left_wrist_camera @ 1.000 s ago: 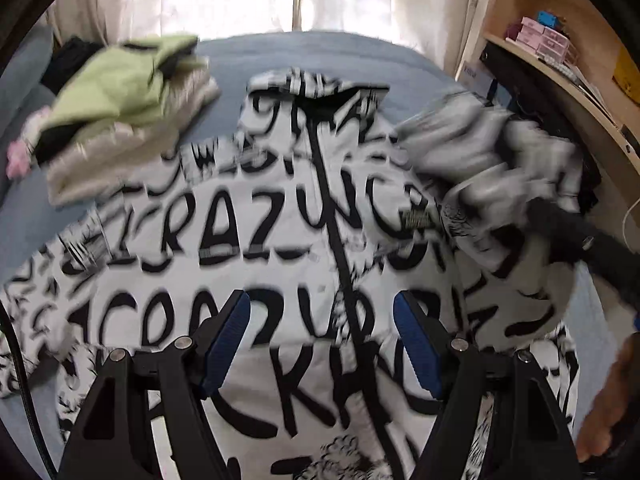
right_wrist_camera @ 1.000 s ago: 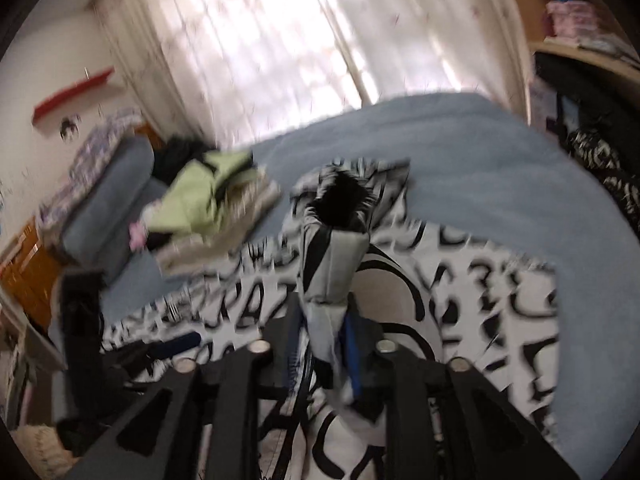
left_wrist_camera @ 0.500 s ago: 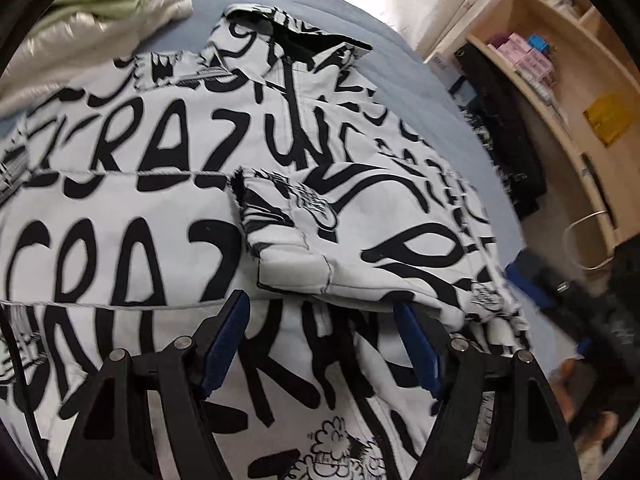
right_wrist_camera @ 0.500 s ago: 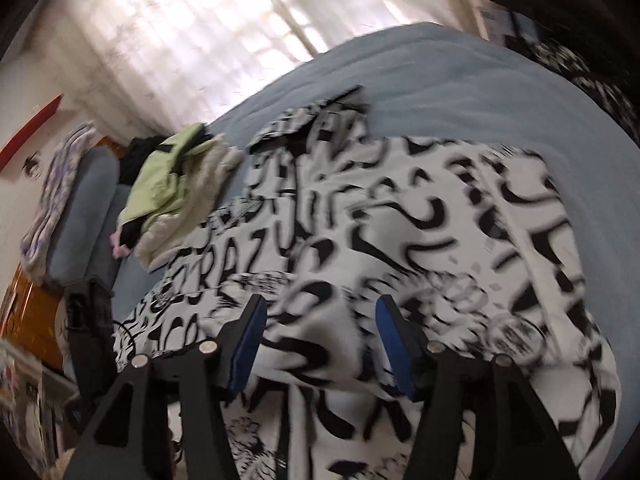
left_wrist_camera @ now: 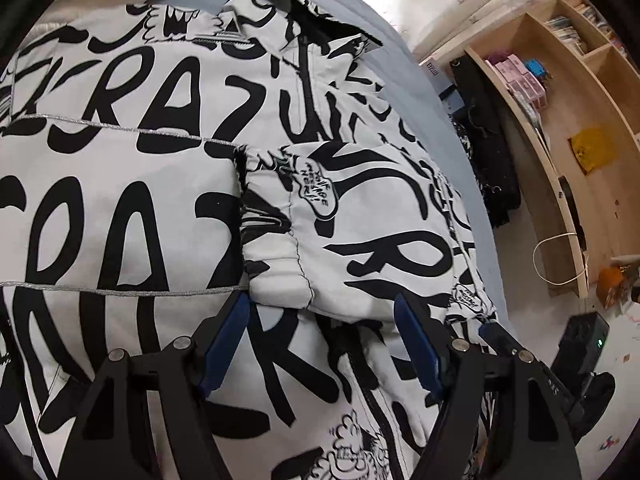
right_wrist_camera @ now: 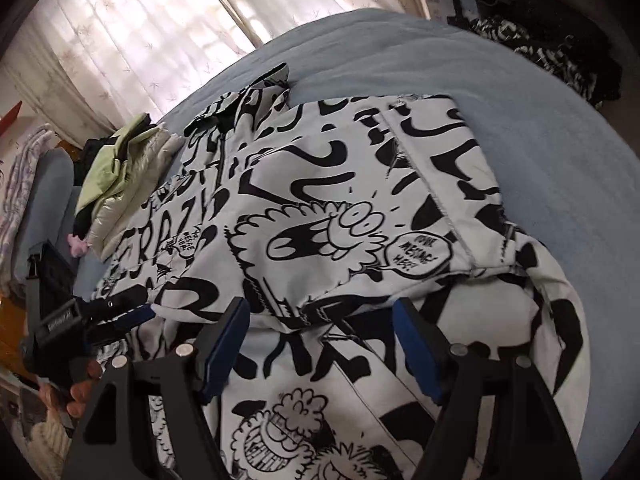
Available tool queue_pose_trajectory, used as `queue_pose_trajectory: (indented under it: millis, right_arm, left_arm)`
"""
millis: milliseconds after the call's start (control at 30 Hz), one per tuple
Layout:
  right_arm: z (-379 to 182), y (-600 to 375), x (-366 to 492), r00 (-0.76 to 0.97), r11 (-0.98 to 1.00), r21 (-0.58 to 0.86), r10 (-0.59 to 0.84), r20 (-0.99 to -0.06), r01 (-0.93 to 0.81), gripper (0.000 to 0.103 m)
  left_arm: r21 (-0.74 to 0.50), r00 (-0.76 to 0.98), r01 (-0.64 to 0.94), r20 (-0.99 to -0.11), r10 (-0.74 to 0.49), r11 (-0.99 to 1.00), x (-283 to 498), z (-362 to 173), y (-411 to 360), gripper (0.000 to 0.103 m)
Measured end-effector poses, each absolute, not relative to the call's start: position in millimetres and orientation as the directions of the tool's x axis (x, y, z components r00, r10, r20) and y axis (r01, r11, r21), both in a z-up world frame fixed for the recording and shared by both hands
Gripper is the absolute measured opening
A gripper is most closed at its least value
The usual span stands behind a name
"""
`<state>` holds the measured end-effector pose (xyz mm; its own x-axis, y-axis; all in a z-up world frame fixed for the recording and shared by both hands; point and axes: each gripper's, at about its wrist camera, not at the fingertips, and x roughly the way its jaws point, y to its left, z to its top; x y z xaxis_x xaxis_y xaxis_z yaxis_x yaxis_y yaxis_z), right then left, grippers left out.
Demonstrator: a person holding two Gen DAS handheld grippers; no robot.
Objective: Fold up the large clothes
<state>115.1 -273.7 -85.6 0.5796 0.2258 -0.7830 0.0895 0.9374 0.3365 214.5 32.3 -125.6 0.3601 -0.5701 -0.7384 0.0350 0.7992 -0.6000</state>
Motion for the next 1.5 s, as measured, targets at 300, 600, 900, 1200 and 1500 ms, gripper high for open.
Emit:
queue_pose_trajectory:
  millis: [300,600,900,1200,1500]
  right_arm:
    - [-86.7,-269.6,109.4,0.622,0.948,0.304,0.185,-0.761,0.09,0.074]
    - [-104.5,-259.0,114.8,0.555,0.961,0.269,0.188,-0.81,0.067,0.074]
    - [-109.9,-244.5,112.9,0.526,0.983,0.18,0.139,-0.839,0.026,0.074]
    - [-101.8,-254.9,109.1,0.556,0.974,0.216,0.147,-0.818,0.061,0.068]
    - [-64.9,-308.6,120.2,0.609,0.977,0.159,0.041,-0.792,0.141,0.068]
  left_arm:
    - [-0.657,0.371,0.002,-0.7,-0.61,0.754,229.2,-139.5,38.2,0.076]
    - [-0.697,0.367,-0.014,-0.67,-0.645,0.717,234.2,-149.7,46.1,0.078]
    - [-0.563,0.405,-0.007,-0.757,-0.512,0.827,253.3,-144.2,21.5,0.033]
    - [-0.275,0.615,0.098,-0.739,-0.275,0.957,242.6,-59.7,-19.4,0.013]
    - [0.006,0.677,0.044,-0.736,-0.026,0.999,230.9,-60.1,-9.7,0.01]
